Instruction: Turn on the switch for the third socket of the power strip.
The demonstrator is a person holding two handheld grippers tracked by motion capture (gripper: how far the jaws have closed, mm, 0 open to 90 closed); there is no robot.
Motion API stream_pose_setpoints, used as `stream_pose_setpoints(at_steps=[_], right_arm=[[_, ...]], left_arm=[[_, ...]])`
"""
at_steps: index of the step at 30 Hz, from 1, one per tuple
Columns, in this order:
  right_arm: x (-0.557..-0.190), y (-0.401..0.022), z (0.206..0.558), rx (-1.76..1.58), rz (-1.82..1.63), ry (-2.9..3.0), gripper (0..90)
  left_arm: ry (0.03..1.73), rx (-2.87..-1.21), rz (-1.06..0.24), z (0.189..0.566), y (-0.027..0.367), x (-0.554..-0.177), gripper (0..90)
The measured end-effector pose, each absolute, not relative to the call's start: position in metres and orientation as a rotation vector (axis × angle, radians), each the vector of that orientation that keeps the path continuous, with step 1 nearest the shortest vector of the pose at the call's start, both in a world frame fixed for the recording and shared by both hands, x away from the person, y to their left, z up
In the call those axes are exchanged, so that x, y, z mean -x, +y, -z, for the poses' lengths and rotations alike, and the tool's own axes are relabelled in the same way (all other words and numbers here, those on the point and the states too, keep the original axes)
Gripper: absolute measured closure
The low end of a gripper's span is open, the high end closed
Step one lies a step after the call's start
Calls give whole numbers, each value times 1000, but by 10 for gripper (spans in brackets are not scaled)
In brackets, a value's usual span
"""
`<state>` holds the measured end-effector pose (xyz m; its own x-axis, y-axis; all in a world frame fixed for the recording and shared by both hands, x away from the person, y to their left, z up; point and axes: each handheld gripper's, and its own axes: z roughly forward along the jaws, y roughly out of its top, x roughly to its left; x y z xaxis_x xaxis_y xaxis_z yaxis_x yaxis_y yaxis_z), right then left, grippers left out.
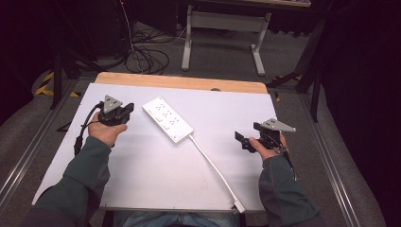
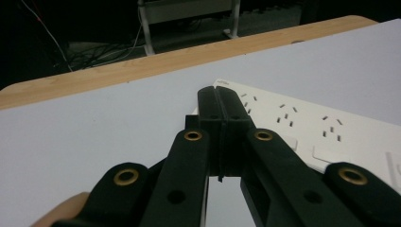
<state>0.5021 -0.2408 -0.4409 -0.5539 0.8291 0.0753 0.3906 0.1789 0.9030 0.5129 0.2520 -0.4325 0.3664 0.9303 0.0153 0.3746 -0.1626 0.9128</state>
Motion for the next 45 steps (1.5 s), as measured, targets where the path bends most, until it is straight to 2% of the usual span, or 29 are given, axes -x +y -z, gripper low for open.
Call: stream_pose_setpoints(at_steps=[16,32,35,41,45], right_arm=[[-503,-240,440,-1137,-1345,2030,85],[-503,-239,440,-1130,-1347,2033,85],[-503,-239,440,-1131,-1347,2033,85],[-502,-239,440,-1135,-1344,2033,85],[-503,-238,440,-1136,-1343,2035,85]], left_arm=[[1141,-1641,-725,423,261,-476,900],[1201,-1515,-820,413,288,-439,859],[1206,-1498,-831,412,290,-433,838],[1228,-1457,-842,410,300,-418,729],[1232,-1455,-863,409,304,-412,703]])
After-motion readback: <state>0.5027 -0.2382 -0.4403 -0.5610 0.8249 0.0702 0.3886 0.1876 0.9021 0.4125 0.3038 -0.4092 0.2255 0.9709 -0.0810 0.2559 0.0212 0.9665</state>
